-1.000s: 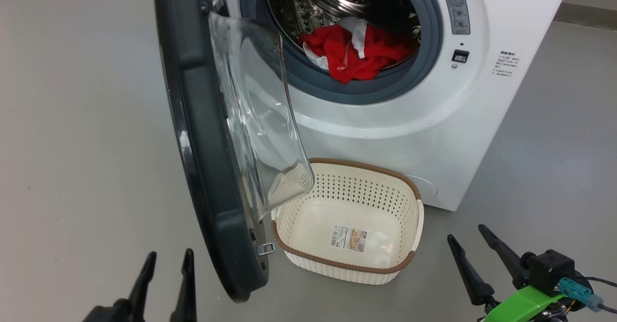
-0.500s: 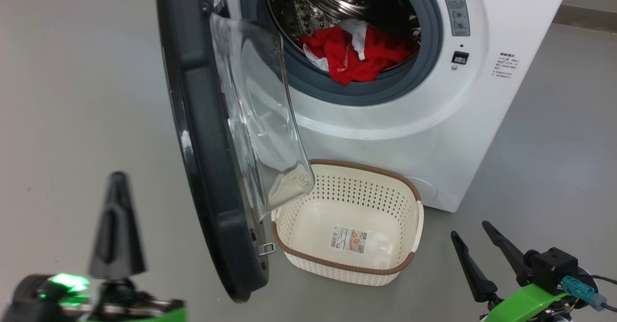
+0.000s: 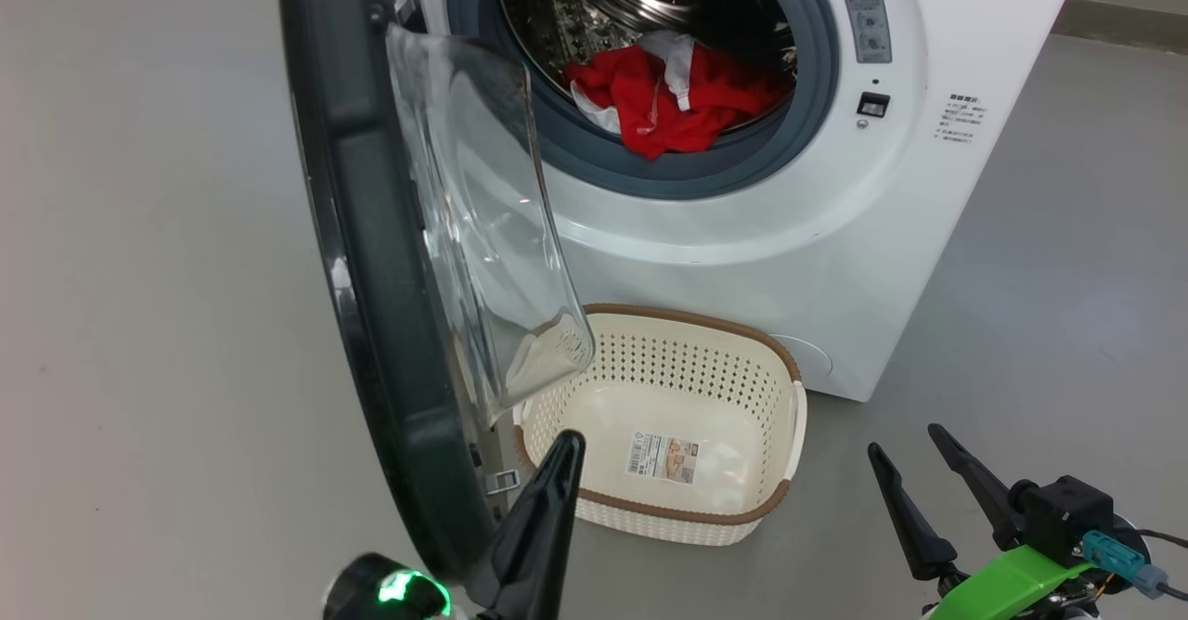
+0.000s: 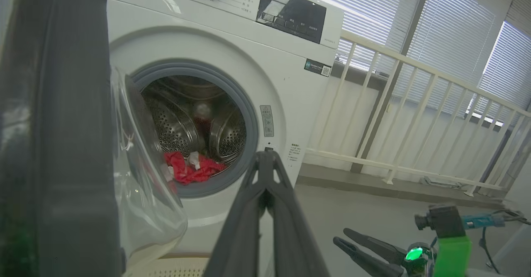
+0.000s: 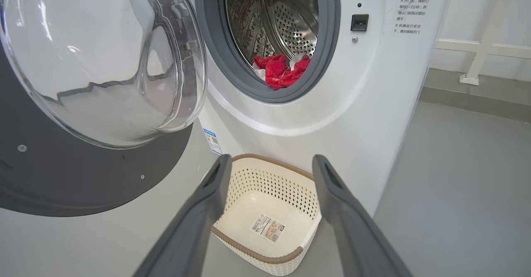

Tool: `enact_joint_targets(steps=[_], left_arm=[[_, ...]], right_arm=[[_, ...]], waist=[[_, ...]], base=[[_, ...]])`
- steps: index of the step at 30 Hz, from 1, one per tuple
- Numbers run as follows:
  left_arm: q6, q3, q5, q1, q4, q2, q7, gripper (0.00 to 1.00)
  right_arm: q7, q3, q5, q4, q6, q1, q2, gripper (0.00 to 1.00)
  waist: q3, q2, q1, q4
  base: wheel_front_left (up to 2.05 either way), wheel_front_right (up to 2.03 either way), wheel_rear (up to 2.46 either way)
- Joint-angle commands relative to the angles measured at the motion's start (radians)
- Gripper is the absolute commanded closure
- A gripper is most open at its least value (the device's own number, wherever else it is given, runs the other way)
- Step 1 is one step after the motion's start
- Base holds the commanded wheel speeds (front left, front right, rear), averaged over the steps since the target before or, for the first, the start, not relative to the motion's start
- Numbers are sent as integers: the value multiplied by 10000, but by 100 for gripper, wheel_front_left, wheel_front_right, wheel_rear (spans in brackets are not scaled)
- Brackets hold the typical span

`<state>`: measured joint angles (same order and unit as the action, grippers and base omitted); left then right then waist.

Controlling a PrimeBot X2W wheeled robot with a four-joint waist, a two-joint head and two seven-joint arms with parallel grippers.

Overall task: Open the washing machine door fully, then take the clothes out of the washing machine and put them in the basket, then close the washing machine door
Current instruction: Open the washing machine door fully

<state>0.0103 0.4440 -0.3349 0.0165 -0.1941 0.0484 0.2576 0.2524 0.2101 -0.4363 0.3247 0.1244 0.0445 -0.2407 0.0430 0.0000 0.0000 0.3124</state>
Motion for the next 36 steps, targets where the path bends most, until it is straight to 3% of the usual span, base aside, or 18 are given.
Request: enact_joint_targets(steps=[1,6,14,27,36], left_arm=[[67,-240,-100,70,-164,18,42,100],[237,-258,-716,114,1326,18,42,100],[340,-809,-1189,244,2477,18,42,100],[226,-1695,-1252,238,3089,18,42,100],[197,-2957,-956,6,3023,18,42,100]], right_arm=[[93,177,46,-215,63,156,-83,0],[93,160,68,-196,63,215,-13,0],[93,91,121,-223,63,213,2,0],[93,19,113,-234,63,158,5,0],[93,14,59,-290,63,148,-18,0]], waist=[[1,0,0,-29],[3,0,0,-106],[11,0,0,-95],[-8,0,0,4],[25,0,0,132]], base=[[0,0,0],[0,0,0],[0,0,0],[0,0,0],[0,0,0]])
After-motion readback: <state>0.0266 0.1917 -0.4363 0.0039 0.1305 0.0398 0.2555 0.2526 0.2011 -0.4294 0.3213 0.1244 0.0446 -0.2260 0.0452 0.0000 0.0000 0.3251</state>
